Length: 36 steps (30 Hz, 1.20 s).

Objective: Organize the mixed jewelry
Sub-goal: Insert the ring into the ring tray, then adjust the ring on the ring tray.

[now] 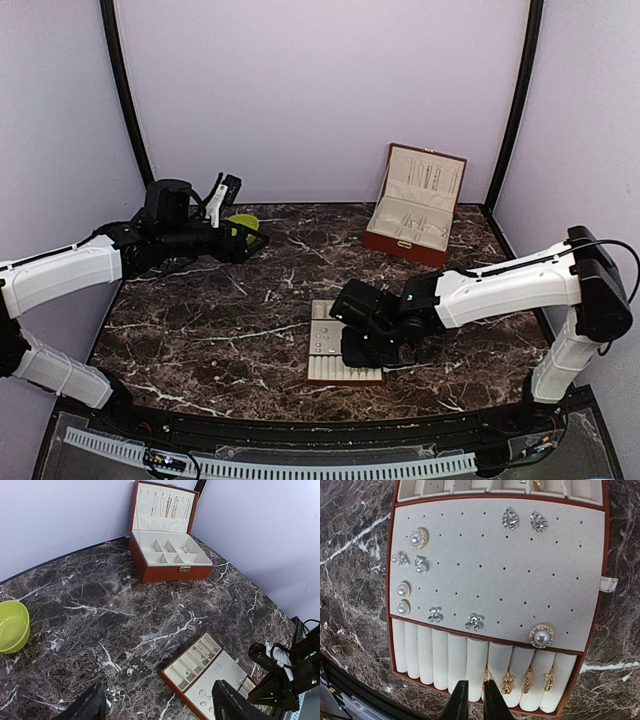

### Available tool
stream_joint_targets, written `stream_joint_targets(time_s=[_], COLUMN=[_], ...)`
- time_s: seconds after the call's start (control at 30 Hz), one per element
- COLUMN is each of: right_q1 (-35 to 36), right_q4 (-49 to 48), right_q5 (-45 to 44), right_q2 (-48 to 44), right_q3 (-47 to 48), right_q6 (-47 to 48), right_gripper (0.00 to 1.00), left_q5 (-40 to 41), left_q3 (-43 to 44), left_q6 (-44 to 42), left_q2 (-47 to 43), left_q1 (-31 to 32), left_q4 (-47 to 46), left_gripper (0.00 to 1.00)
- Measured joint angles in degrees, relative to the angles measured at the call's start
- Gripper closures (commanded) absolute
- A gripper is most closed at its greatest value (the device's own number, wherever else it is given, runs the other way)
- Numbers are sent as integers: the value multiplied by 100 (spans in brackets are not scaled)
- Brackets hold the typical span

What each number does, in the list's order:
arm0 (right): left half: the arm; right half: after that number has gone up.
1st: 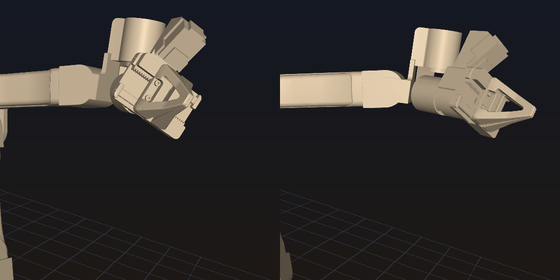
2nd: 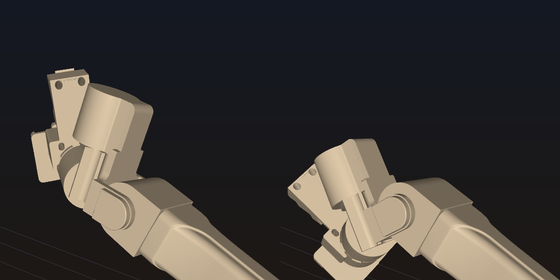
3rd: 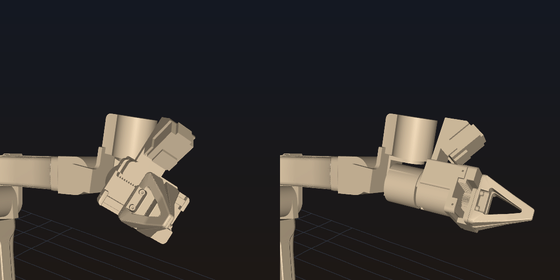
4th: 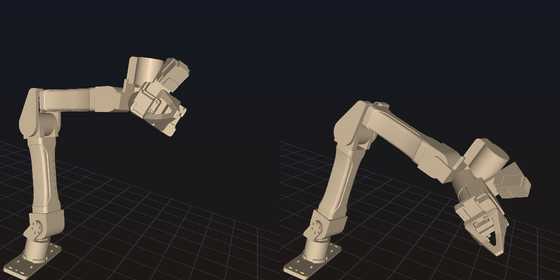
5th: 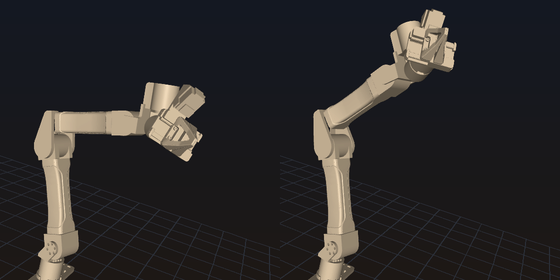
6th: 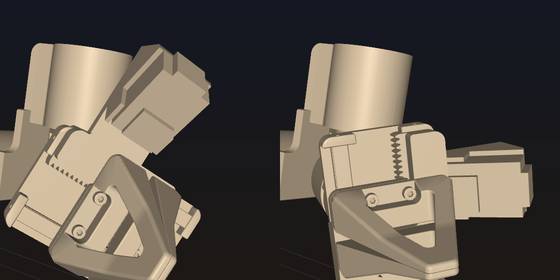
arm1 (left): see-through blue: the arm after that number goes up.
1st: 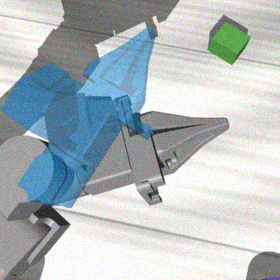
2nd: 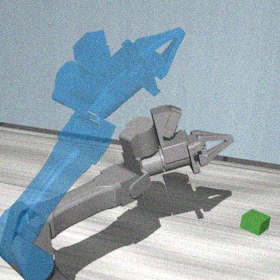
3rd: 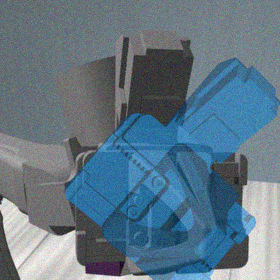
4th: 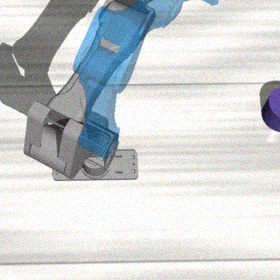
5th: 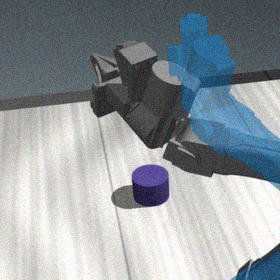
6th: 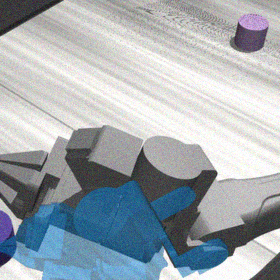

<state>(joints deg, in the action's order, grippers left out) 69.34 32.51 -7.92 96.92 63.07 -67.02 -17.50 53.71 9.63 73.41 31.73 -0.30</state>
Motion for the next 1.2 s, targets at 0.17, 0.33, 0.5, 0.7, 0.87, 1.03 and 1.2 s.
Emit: stream_joint_targets(time_s=[0.17,0.33,0.5,0.7,0.87,1.03,1.2], right_q1=[15,26,28,28,28,28,28], right_q4=[22,59,63,72,72,120,125], right_q5=[0,33,81,188,221,256,256], right_q2=[0,11,127,289,348,385,385], right_q3=[0,0,0,2,31,92,94], right_q6=[2,0,9,46,83,146,166], right_gripper=[95,97,98,99,100,100,100], left_q5=[2,0,0,0,0,0,0], left_q3=[0,0,0,0,0,0,0], left_q6=[0,0,0,0,2,2,0], left_q2=[0,0,0,0,0,0,0], left_q1=[0,0,0,0,0,0,0], left_q4=[-2,-2,0,-2,-2,0,-2], left_gripper=[25,25,25,25,25,25,25])
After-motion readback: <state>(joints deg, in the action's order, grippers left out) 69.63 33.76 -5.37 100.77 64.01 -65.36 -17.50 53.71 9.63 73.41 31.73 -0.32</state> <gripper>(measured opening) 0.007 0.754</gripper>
